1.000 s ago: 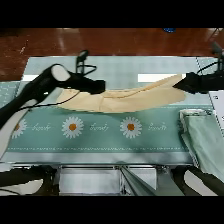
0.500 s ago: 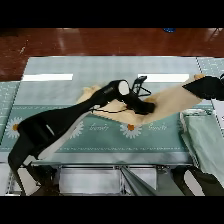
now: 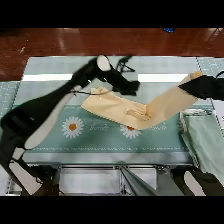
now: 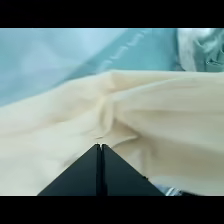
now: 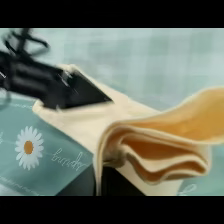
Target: Fold the shirts.
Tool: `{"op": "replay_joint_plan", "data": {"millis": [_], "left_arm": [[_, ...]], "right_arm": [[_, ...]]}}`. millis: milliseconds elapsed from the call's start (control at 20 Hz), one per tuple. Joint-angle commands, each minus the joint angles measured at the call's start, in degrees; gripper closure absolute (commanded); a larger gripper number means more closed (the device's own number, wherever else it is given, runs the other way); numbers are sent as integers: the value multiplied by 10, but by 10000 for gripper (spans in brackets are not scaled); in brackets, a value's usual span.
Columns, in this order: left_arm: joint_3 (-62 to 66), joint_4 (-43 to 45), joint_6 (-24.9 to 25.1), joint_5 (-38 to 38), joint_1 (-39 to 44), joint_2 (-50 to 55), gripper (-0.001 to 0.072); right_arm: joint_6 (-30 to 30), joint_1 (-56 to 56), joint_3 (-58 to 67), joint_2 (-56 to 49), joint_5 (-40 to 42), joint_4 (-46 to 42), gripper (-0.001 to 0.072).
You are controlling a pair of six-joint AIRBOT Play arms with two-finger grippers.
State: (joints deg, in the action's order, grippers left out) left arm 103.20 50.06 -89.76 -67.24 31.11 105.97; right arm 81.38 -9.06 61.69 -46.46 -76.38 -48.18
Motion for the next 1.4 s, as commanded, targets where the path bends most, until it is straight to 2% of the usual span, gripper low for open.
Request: {"op": "replay_joint_plan", "data": {"millis": [0, 150, 300, 400, 550, 750, 800, 850, 900, 950, 1050, 1200, 1250, 1350], "left_arm": [[0, 111, 6, -80, -114, -94, 688], [-41, 206, 21, -97, -180, -222, 689], [-138, 298, 21, -88, -205, -377, 688], [-229, 302, 18, -62, -204, -481, 688], [-375, 278, -21, -21, -200, -609, 688], [-537, 226, -47, 24, -200, -693, 688], [-568, 205, -46, 36, -200, -697, 688], [-595, 189, -46, 53, -200, -695, 688], [-620, 177, -46, 79, -200, -692, 688], [-642, 169, -47, 104, -200, -687, 688], [-667, 157, -47, 133, -200, -673, 688], [-670, 157, -46, 133, -200, -654, 688], [-670, 157, -46, 134, -200, -650, 688], [-671, 156, -47, 137, -200, -650, 688]], "right_arm": [[7, 95, 8, -58, 59, 20, 686], [16, 194, 59, -155, 139, 38, 686], [16, 270, 136, -274, 172, 64, 685], [16, 313, 181, -351, 188, 74, 685], [16, 356, 223, -438, 212, 83, 685], [16, 382, 233, -515, 257, 121, 685], [16, 389, 233, -530, 276, 138, 628], [10, 393, 233, -542, 298, 156, 400], [-8, 395, 233, -548, 314, 165, 300], [-16, 392, 234, -548, 319, 166, 298], [-16, 363, 234, -526, 278, 167, 298], [-21, 260, 233, -449, 115, 134, 299], [-20, 223, 233, -412, 58, 90, 299], [16, 153, 213, -315, -23, -81, 299]]}}
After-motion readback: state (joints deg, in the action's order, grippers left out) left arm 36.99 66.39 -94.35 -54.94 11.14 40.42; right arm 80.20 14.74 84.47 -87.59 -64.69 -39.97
